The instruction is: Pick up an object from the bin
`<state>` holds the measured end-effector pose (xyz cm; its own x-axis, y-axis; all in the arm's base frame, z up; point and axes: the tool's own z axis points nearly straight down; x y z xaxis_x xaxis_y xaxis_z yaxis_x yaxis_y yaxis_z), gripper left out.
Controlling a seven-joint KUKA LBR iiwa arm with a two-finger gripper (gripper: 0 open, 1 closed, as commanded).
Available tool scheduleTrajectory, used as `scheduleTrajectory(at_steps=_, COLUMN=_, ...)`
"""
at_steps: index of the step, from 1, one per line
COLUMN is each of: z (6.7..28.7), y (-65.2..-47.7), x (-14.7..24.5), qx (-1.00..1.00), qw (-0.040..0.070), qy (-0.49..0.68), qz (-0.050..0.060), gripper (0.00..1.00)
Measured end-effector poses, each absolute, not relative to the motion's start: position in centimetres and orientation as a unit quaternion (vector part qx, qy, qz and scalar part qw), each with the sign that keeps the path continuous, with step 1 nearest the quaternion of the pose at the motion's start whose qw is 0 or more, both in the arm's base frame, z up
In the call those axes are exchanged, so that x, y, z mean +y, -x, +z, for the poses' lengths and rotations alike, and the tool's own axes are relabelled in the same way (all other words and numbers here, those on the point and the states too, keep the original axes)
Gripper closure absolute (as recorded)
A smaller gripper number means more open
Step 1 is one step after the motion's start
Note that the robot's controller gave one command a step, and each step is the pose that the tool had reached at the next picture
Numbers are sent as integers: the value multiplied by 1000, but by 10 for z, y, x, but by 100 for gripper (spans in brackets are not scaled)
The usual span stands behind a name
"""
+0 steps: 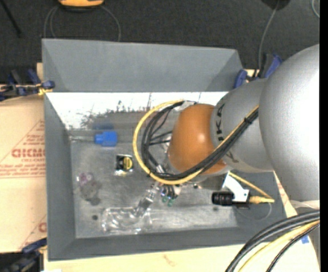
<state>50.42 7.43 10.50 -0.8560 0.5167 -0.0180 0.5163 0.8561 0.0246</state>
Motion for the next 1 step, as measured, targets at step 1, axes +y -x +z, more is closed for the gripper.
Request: scheduleTrajectory(at_steps=1, z=102, y=-518, x=80, qx=967, qw=2, qy=-256, qz=4, gripper=0)
